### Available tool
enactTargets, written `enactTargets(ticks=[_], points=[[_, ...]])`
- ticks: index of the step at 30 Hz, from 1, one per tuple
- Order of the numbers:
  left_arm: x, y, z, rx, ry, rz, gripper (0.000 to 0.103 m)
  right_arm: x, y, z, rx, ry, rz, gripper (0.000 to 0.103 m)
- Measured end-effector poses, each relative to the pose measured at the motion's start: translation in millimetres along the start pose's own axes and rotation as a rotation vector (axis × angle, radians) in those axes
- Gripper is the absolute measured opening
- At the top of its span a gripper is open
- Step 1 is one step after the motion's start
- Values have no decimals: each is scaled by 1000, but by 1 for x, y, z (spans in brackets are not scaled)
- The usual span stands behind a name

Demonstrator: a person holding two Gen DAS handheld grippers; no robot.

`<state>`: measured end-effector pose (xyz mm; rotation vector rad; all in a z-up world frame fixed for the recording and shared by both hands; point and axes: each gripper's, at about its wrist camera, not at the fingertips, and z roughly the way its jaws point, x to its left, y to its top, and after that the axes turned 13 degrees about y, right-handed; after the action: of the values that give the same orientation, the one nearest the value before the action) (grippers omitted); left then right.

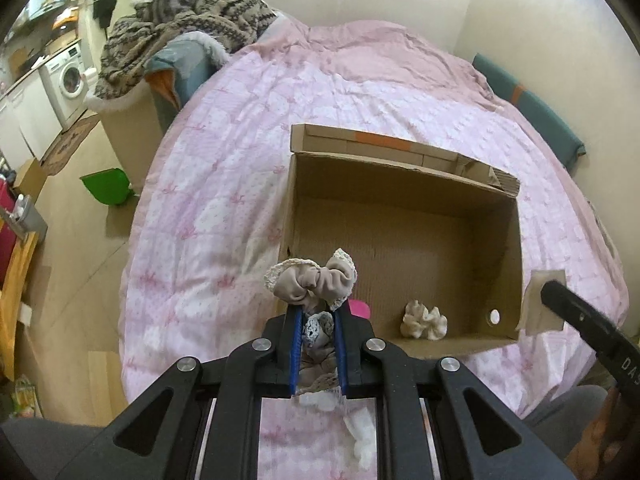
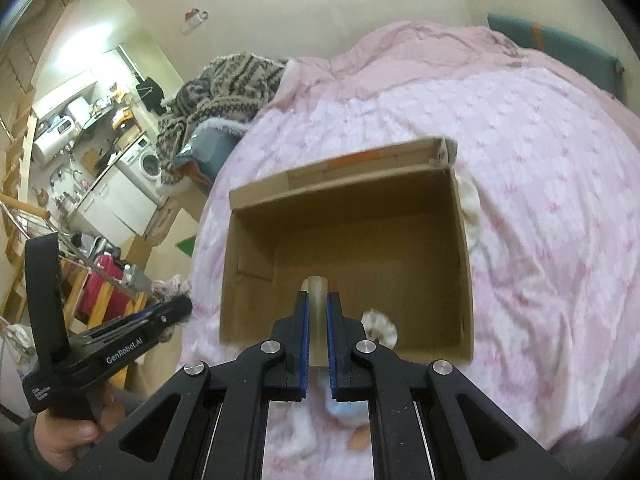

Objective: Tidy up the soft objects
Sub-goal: 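Carry the lace scrunchie and tan sponge over the box with both tools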

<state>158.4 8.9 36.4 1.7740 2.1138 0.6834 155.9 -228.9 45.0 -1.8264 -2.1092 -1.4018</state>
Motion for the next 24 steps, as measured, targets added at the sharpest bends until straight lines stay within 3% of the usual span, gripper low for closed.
enactTargets(ticks=[8, 14, 20, 24], points=[[-15, 14, 37, -7, 8, 31, 13, -27, 12, 38, 19, -27, 2, 9], [-24, 13, 65, -14, -8, 45, 13, -50, 3, 60, 33, -13, 42, 9], [-25, 5, 83, -38, 25, 57, 13, -57, -9, 78, 84, -47, 29, 10], [-23, 0, 90, -20, -23, 48, 13, -62, -13, 85, 100, -45, 40, 10]])
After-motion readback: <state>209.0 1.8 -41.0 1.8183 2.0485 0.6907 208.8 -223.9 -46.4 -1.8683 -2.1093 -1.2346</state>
